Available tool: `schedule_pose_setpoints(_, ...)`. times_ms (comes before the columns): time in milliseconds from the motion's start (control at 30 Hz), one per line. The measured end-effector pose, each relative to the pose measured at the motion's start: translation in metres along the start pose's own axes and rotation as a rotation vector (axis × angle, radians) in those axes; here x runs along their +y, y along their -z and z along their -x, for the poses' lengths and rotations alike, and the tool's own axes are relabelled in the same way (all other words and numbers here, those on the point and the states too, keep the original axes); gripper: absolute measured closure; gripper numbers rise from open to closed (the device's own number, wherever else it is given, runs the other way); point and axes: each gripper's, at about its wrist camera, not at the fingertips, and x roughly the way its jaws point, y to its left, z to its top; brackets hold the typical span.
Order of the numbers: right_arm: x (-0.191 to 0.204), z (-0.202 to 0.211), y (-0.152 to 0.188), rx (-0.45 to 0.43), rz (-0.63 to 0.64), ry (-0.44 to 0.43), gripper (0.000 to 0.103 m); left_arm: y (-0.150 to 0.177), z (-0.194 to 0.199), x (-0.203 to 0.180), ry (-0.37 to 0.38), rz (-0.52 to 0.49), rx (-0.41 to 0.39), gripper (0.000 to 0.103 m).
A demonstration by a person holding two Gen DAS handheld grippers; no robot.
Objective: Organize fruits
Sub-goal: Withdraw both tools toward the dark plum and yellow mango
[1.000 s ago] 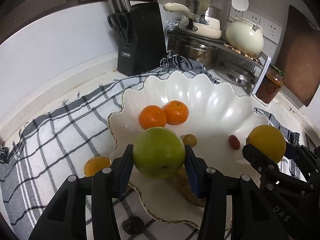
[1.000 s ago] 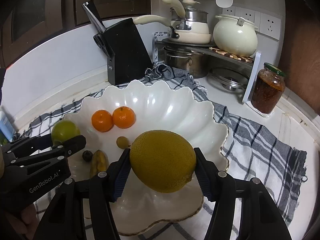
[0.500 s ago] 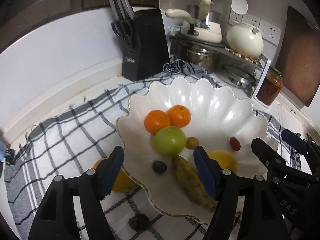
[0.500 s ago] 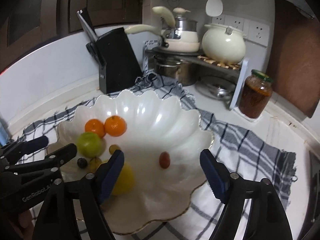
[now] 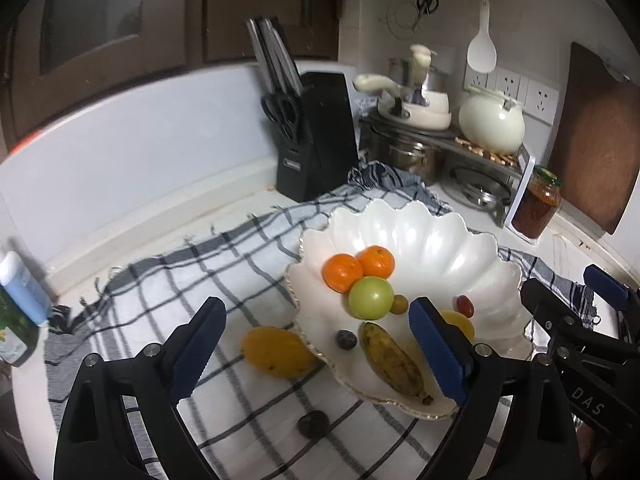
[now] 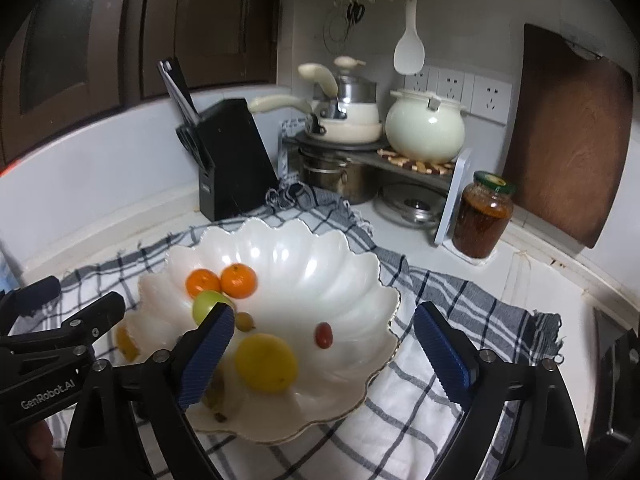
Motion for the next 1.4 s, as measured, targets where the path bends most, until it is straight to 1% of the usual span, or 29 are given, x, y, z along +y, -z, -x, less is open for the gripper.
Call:
schedule_pose_setpoints(200,0.013,0.022,-0.002,-0.031,-0.002,-0.02,0.01,0.001,0.028,0.013,-0.025,0.006,-0.038,0.007)
schedule_pose_setpoints(467,0.036,0.04,0.007,-0.048,0.022,-0.07,0.01,0.015,0.053,0.038,-0.071,0.029,-0.06,0.006)
schedule_pose_setpoints(633,0.056,0.044,0.019,-0.043,0.057,-0.105,0.01,0.029,0.061,0.055,-0.107,0.042,-0.06,0.005)
schedule_pose_setpoints(900,0.088,0.044,0.04,-0.031,0.099,-0.166,0.011,0.062,0.068,0.09,-0.154,0.081,-0.031,0.005)
schedule_pose_setpoints(933,0.094,0.044,0.044,-0.033,0.111,-0.173,0.012,0.066,0.069,0.095,-0.163,0.087,-0.028,0.005)
schedule_pose_setpoints(1033,0.111,0.041,0.055,-0.026,0.148,-0.198,0.025,0.079,0.069,0.108,-0.195,0.103,-0.014,0.005)
schedule_pose_setpoints(1167,0.134,0.029,0.069,0.018,0.185,-0.247,0.039,0.095,0.062,0.126,-0.217,0.141,0.018,0.005)
schedule_pose_setpoints(1267,0.147,0.019,0.082,0.053,0.213,-0.266,0.046,0.104,0.055,0.135,-0.235,0.168,0.033,0.005)
schedule_pose_setpoints(1400,0.155,0.0,0.094,0.11,0.225,-0.279,0.053,0.11,0.042,0.14,-0.23,0.187,0.063,0.005)
